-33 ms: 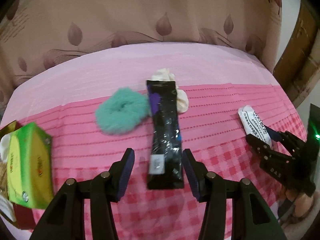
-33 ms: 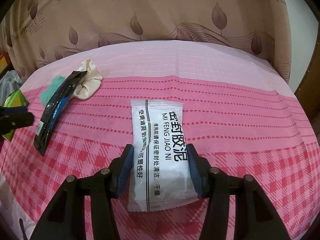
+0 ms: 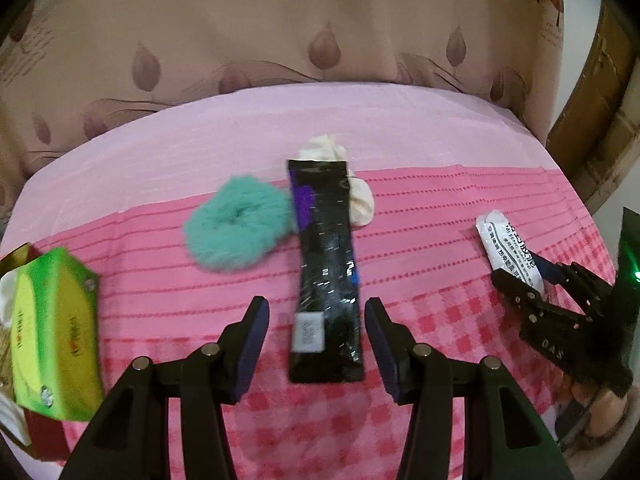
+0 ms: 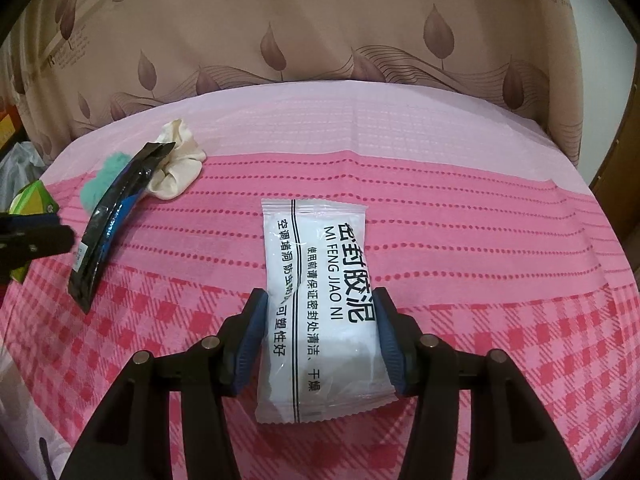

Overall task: Organize soft objects
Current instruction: 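Grasp the black pouch with the left gripper while the right holds the packet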

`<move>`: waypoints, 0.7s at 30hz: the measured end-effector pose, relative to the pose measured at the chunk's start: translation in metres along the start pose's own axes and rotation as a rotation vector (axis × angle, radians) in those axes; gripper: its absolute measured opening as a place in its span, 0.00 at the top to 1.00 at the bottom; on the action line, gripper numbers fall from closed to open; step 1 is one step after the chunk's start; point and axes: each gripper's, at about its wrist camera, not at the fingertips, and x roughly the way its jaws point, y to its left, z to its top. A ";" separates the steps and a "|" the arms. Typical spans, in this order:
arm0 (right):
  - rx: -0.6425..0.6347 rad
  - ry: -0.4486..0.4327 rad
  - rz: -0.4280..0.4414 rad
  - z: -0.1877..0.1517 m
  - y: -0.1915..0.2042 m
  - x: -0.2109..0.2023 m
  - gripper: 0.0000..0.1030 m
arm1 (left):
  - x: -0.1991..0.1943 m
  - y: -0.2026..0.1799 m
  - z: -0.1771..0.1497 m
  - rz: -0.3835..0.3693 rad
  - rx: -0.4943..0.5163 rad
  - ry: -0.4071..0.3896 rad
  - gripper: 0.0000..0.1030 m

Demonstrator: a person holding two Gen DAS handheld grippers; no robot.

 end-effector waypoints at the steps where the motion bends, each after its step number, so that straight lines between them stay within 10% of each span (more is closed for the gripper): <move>1: 0.003 -0.001 0.003 -0.001 -0.001 0.000 0.51 | 0.004 -0.001 0.002 -0.002 -0.005 0.007 0.51; 21: 0.009 -0.001 0.008 -0.003 0.001 0.000 0.49 | 0.042 0.001 0.003 -0.022 -0.061 0.047 0.62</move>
